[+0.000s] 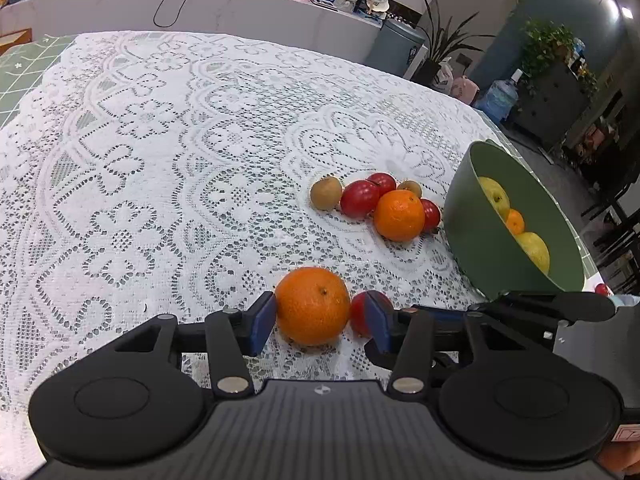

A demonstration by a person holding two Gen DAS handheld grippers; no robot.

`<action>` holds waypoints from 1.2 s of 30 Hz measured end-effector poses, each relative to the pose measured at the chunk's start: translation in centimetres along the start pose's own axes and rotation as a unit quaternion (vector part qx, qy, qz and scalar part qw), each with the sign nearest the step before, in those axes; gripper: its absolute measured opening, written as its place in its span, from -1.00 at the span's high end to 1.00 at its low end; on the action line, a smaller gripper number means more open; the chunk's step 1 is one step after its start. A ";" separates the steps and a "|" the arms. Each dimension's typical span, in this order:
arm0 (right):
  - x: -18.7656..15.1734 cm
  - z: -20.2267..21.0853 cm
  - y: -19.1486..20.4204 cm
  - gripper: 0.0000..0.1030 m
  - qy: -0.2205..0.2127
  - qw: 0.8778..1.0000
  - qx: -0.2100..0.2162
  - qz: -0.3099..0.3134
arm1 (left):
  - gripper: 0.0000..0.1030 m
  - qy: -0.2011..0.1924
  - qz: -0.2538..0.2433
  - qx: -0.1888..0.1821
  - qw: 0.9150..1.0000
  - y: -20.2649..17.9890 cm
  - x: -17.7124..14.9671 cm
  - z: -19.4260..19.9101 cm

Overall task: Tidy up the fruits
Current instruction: 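Grasp an orange with the left tool while the right tool grasps a red plum, then lift the orange and plum and carry them over the green colander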

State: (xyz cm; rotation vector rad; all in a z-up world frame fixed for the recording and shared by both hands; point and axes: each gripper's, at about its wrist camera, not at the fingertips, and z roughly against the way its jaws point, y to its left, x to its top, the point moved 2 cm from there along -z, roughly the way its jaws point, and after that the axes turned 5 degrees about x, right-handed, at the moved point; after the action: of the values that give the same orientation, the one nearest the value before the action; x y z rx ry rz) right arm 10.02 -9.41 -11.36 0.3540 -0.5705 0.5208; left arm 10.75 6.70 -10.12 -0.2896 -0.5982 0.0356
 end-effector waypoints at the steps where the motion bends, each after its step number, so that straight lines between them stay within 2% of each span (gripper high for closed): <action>1: 0.1 -0.2 -0.1 0.32 0.002 1.000 0.003 -0.003 | -0.10 0.002 0.001 0.000 1.000 0.0 0.0 -0.1; 8: 0.6 -1.0 -0.9 0.33 0.006 0.999 0.021 -0.044 | -0.09 0.011 0.004 0.000 1.000 0.0 0.1 -1.0; 11: 0.8 -1.3 -1.0 0.33 0.008 0.998 0.026 -0.052 | -0.02 0.011 0.013 -0.003 1.000 0.3 0.2 -1.1; 15: 1.1 -1.7 -1.0 0.35 0.009 0.998 0.027 -0.055 | 0.02 0.010 0.015 -0.002 1.000 0.3 0.3 -1.1; 18: 1.2 -2.0 -1.0 0.53 0.011 0.998 0.024 -0.056 | 0.02 0.009 0.012 -0.003 1.000 0.3 0.3 -1.2; 30: 1.0 -1.6 -1.0 0.54 0.006 0.998 0.015 -0.055 | 0.05 0.006 0.013 -0.009 1.000 0.3 0.2 -1.1; 36: 0.8 -0.8 -0.9 0.54 -0.009 0.999 0.007 -0.049 | 0.05 -0.010 0.020 -0.012 1.000 0.4 0.3 -0.5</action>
State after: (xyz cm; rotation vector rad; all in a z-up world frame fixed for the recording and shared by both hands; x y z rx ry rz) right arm 11.40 -9.47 -11.65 0.3988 -0.5633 0.4276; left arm 11.29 7.05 -10.44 -0.3243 -0.6136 0.0709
